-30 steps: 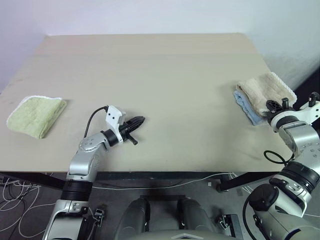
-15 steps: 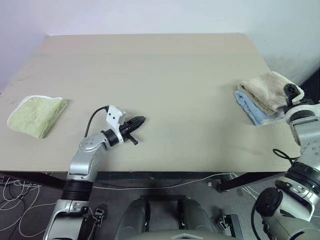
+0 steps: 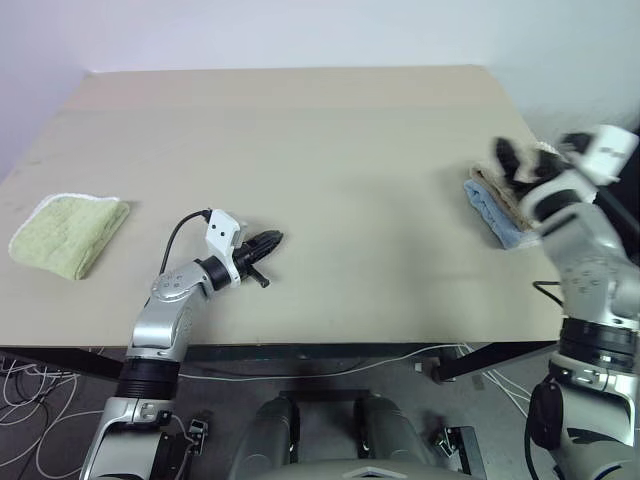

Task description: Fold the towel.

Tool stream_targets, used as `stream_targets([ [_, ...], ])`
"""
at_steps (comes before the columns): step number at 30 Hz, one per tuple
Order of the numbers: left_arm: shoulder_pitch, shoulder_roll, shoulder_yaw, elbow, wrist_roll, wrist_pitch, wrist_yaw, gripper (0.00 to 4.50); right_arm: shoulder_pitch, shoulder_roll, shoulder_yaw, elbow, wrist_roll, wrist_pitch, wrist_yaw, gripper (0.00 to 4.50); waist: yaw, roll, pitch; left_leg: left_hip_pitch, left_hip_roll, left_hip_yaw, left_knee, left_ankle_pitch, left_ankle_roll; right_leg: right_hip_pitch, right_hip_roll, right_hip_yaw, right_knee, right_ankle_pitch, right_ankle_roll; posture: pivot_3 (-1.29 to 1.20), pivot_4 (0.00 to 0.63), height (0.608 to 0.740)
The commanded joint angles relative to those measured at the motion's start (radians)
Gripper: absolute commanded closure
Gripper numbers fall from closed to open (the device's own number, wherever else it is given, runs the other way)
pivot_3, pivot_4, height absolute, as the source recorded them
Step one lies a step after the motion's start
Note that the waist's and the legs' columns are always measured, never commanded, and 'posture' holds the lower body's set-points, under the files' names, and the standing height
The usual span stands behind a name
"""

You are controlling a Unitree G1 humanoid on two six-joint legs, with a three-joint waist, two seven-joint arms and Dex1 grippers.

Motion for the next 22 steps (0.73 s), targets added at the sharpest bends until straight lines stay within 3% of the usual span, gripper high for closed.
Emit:
stream_targets([
  [1, -0.001, 0.017, 0.030, -0.004, 0.023, -0.043, 0.024, 4.21, 0.020, 0.007, 0.104, -0.025, -0.088, -0.071, 0.110, 0.02, 0.008, 0.000, 0.000, 0.000, -0.001, 0.000, 0.001, 0.000, 0.000, 0.000, -0.001, 0.000, 0.000, 0.000, 0.000, 0.00, 0.150, 0.740],
  [9, 0.036, 0.029, 0.074, -0.065, 0.026, -0.049, 0.087, 4.21, 0.016, 0.096, 0.275, 0.079, -0.253, -0.210, 0.243, 0.02, 0.004, 0.000, 0.000, 0.000, -0.002, -0.002, 0.002, 0.000, 0.000, 0.001, -0.002, -0.002, -0.001, 0.000, 0.001, 0.00, 0.150, 0.740],
  [22, 0.048, 0.050, 0.100, -0.084, 0.038, -0.039, 0.146, 4.21, 0.004, 0.181, 0.289, 0.178, -0.373, -0.344, 0.305, 0.02, 0.005, 0.000, 0.000, 0.000, -0.002, -0.002, 0.001, 0.000, 0.000, 0.001, -0.002, -0.001, -0.001, 0.000, 0.000, 0.00, 0.150, 0.740],
])
